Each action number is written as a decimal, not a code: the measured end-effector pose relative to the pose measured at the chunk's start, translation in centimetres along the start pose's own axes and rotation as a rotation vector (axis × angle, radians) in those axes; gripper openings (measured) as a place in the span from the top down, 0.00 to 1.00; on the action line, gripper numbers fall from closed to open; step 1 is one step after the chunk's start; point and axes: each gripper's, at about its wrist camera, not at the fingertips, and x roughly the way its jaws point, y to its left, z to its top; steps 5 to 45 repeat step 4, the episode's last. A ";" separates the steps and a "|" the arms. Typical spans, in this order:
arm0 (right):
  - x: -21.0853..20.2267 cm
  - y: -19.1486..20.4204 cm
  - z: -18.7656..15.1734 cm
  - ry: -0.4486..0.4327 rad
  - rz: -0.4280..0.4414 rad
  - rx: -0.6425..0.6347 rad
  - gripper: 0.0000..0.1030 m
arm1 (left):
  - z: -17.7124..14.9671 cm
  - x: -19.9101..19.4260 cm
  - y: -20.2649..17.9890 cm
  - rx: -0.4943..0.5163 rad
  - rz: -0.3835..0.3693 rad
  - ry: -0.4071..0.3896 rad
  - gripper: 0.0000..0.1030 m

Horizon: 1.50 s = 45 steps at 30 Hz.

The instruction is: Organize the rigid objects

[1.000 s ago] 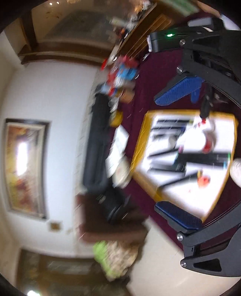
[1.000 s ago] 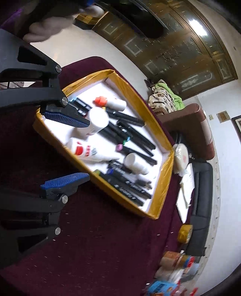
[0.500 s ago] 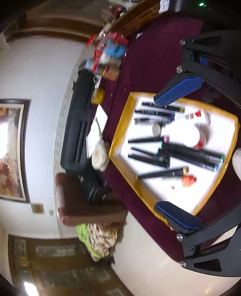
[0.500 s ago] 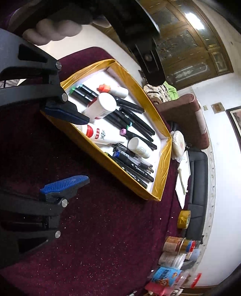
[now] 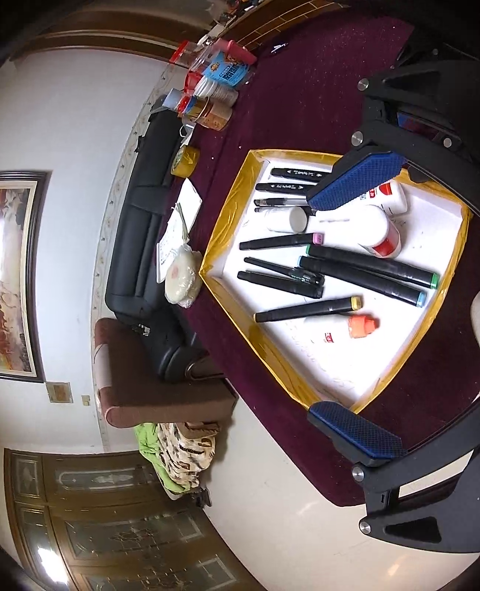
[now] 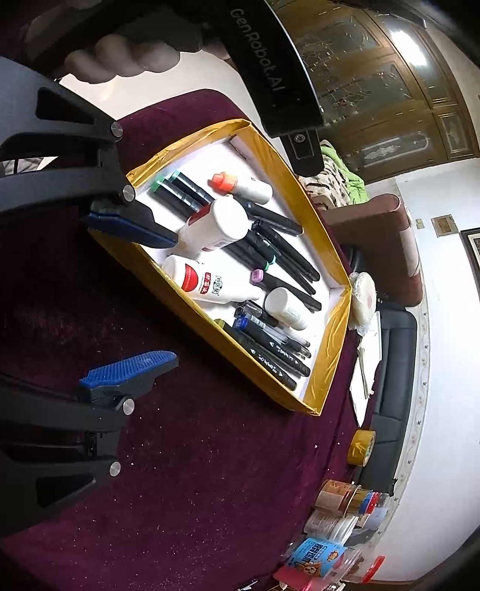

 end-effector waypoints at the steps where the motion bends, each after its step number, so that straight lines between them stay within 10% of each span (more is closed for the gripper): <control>1: 0.0 0.1 0.0 0.002 0.000 -0.001 0.48 | 0.0 0.1 0.1 -0.002 -0.008 0.001 0.00; 45: 0.0 0.1 0.1 0.005 0.004 -0.003 0.48 | 0.0 0.0 -0.1 0.008 -0.031 0.011 0.00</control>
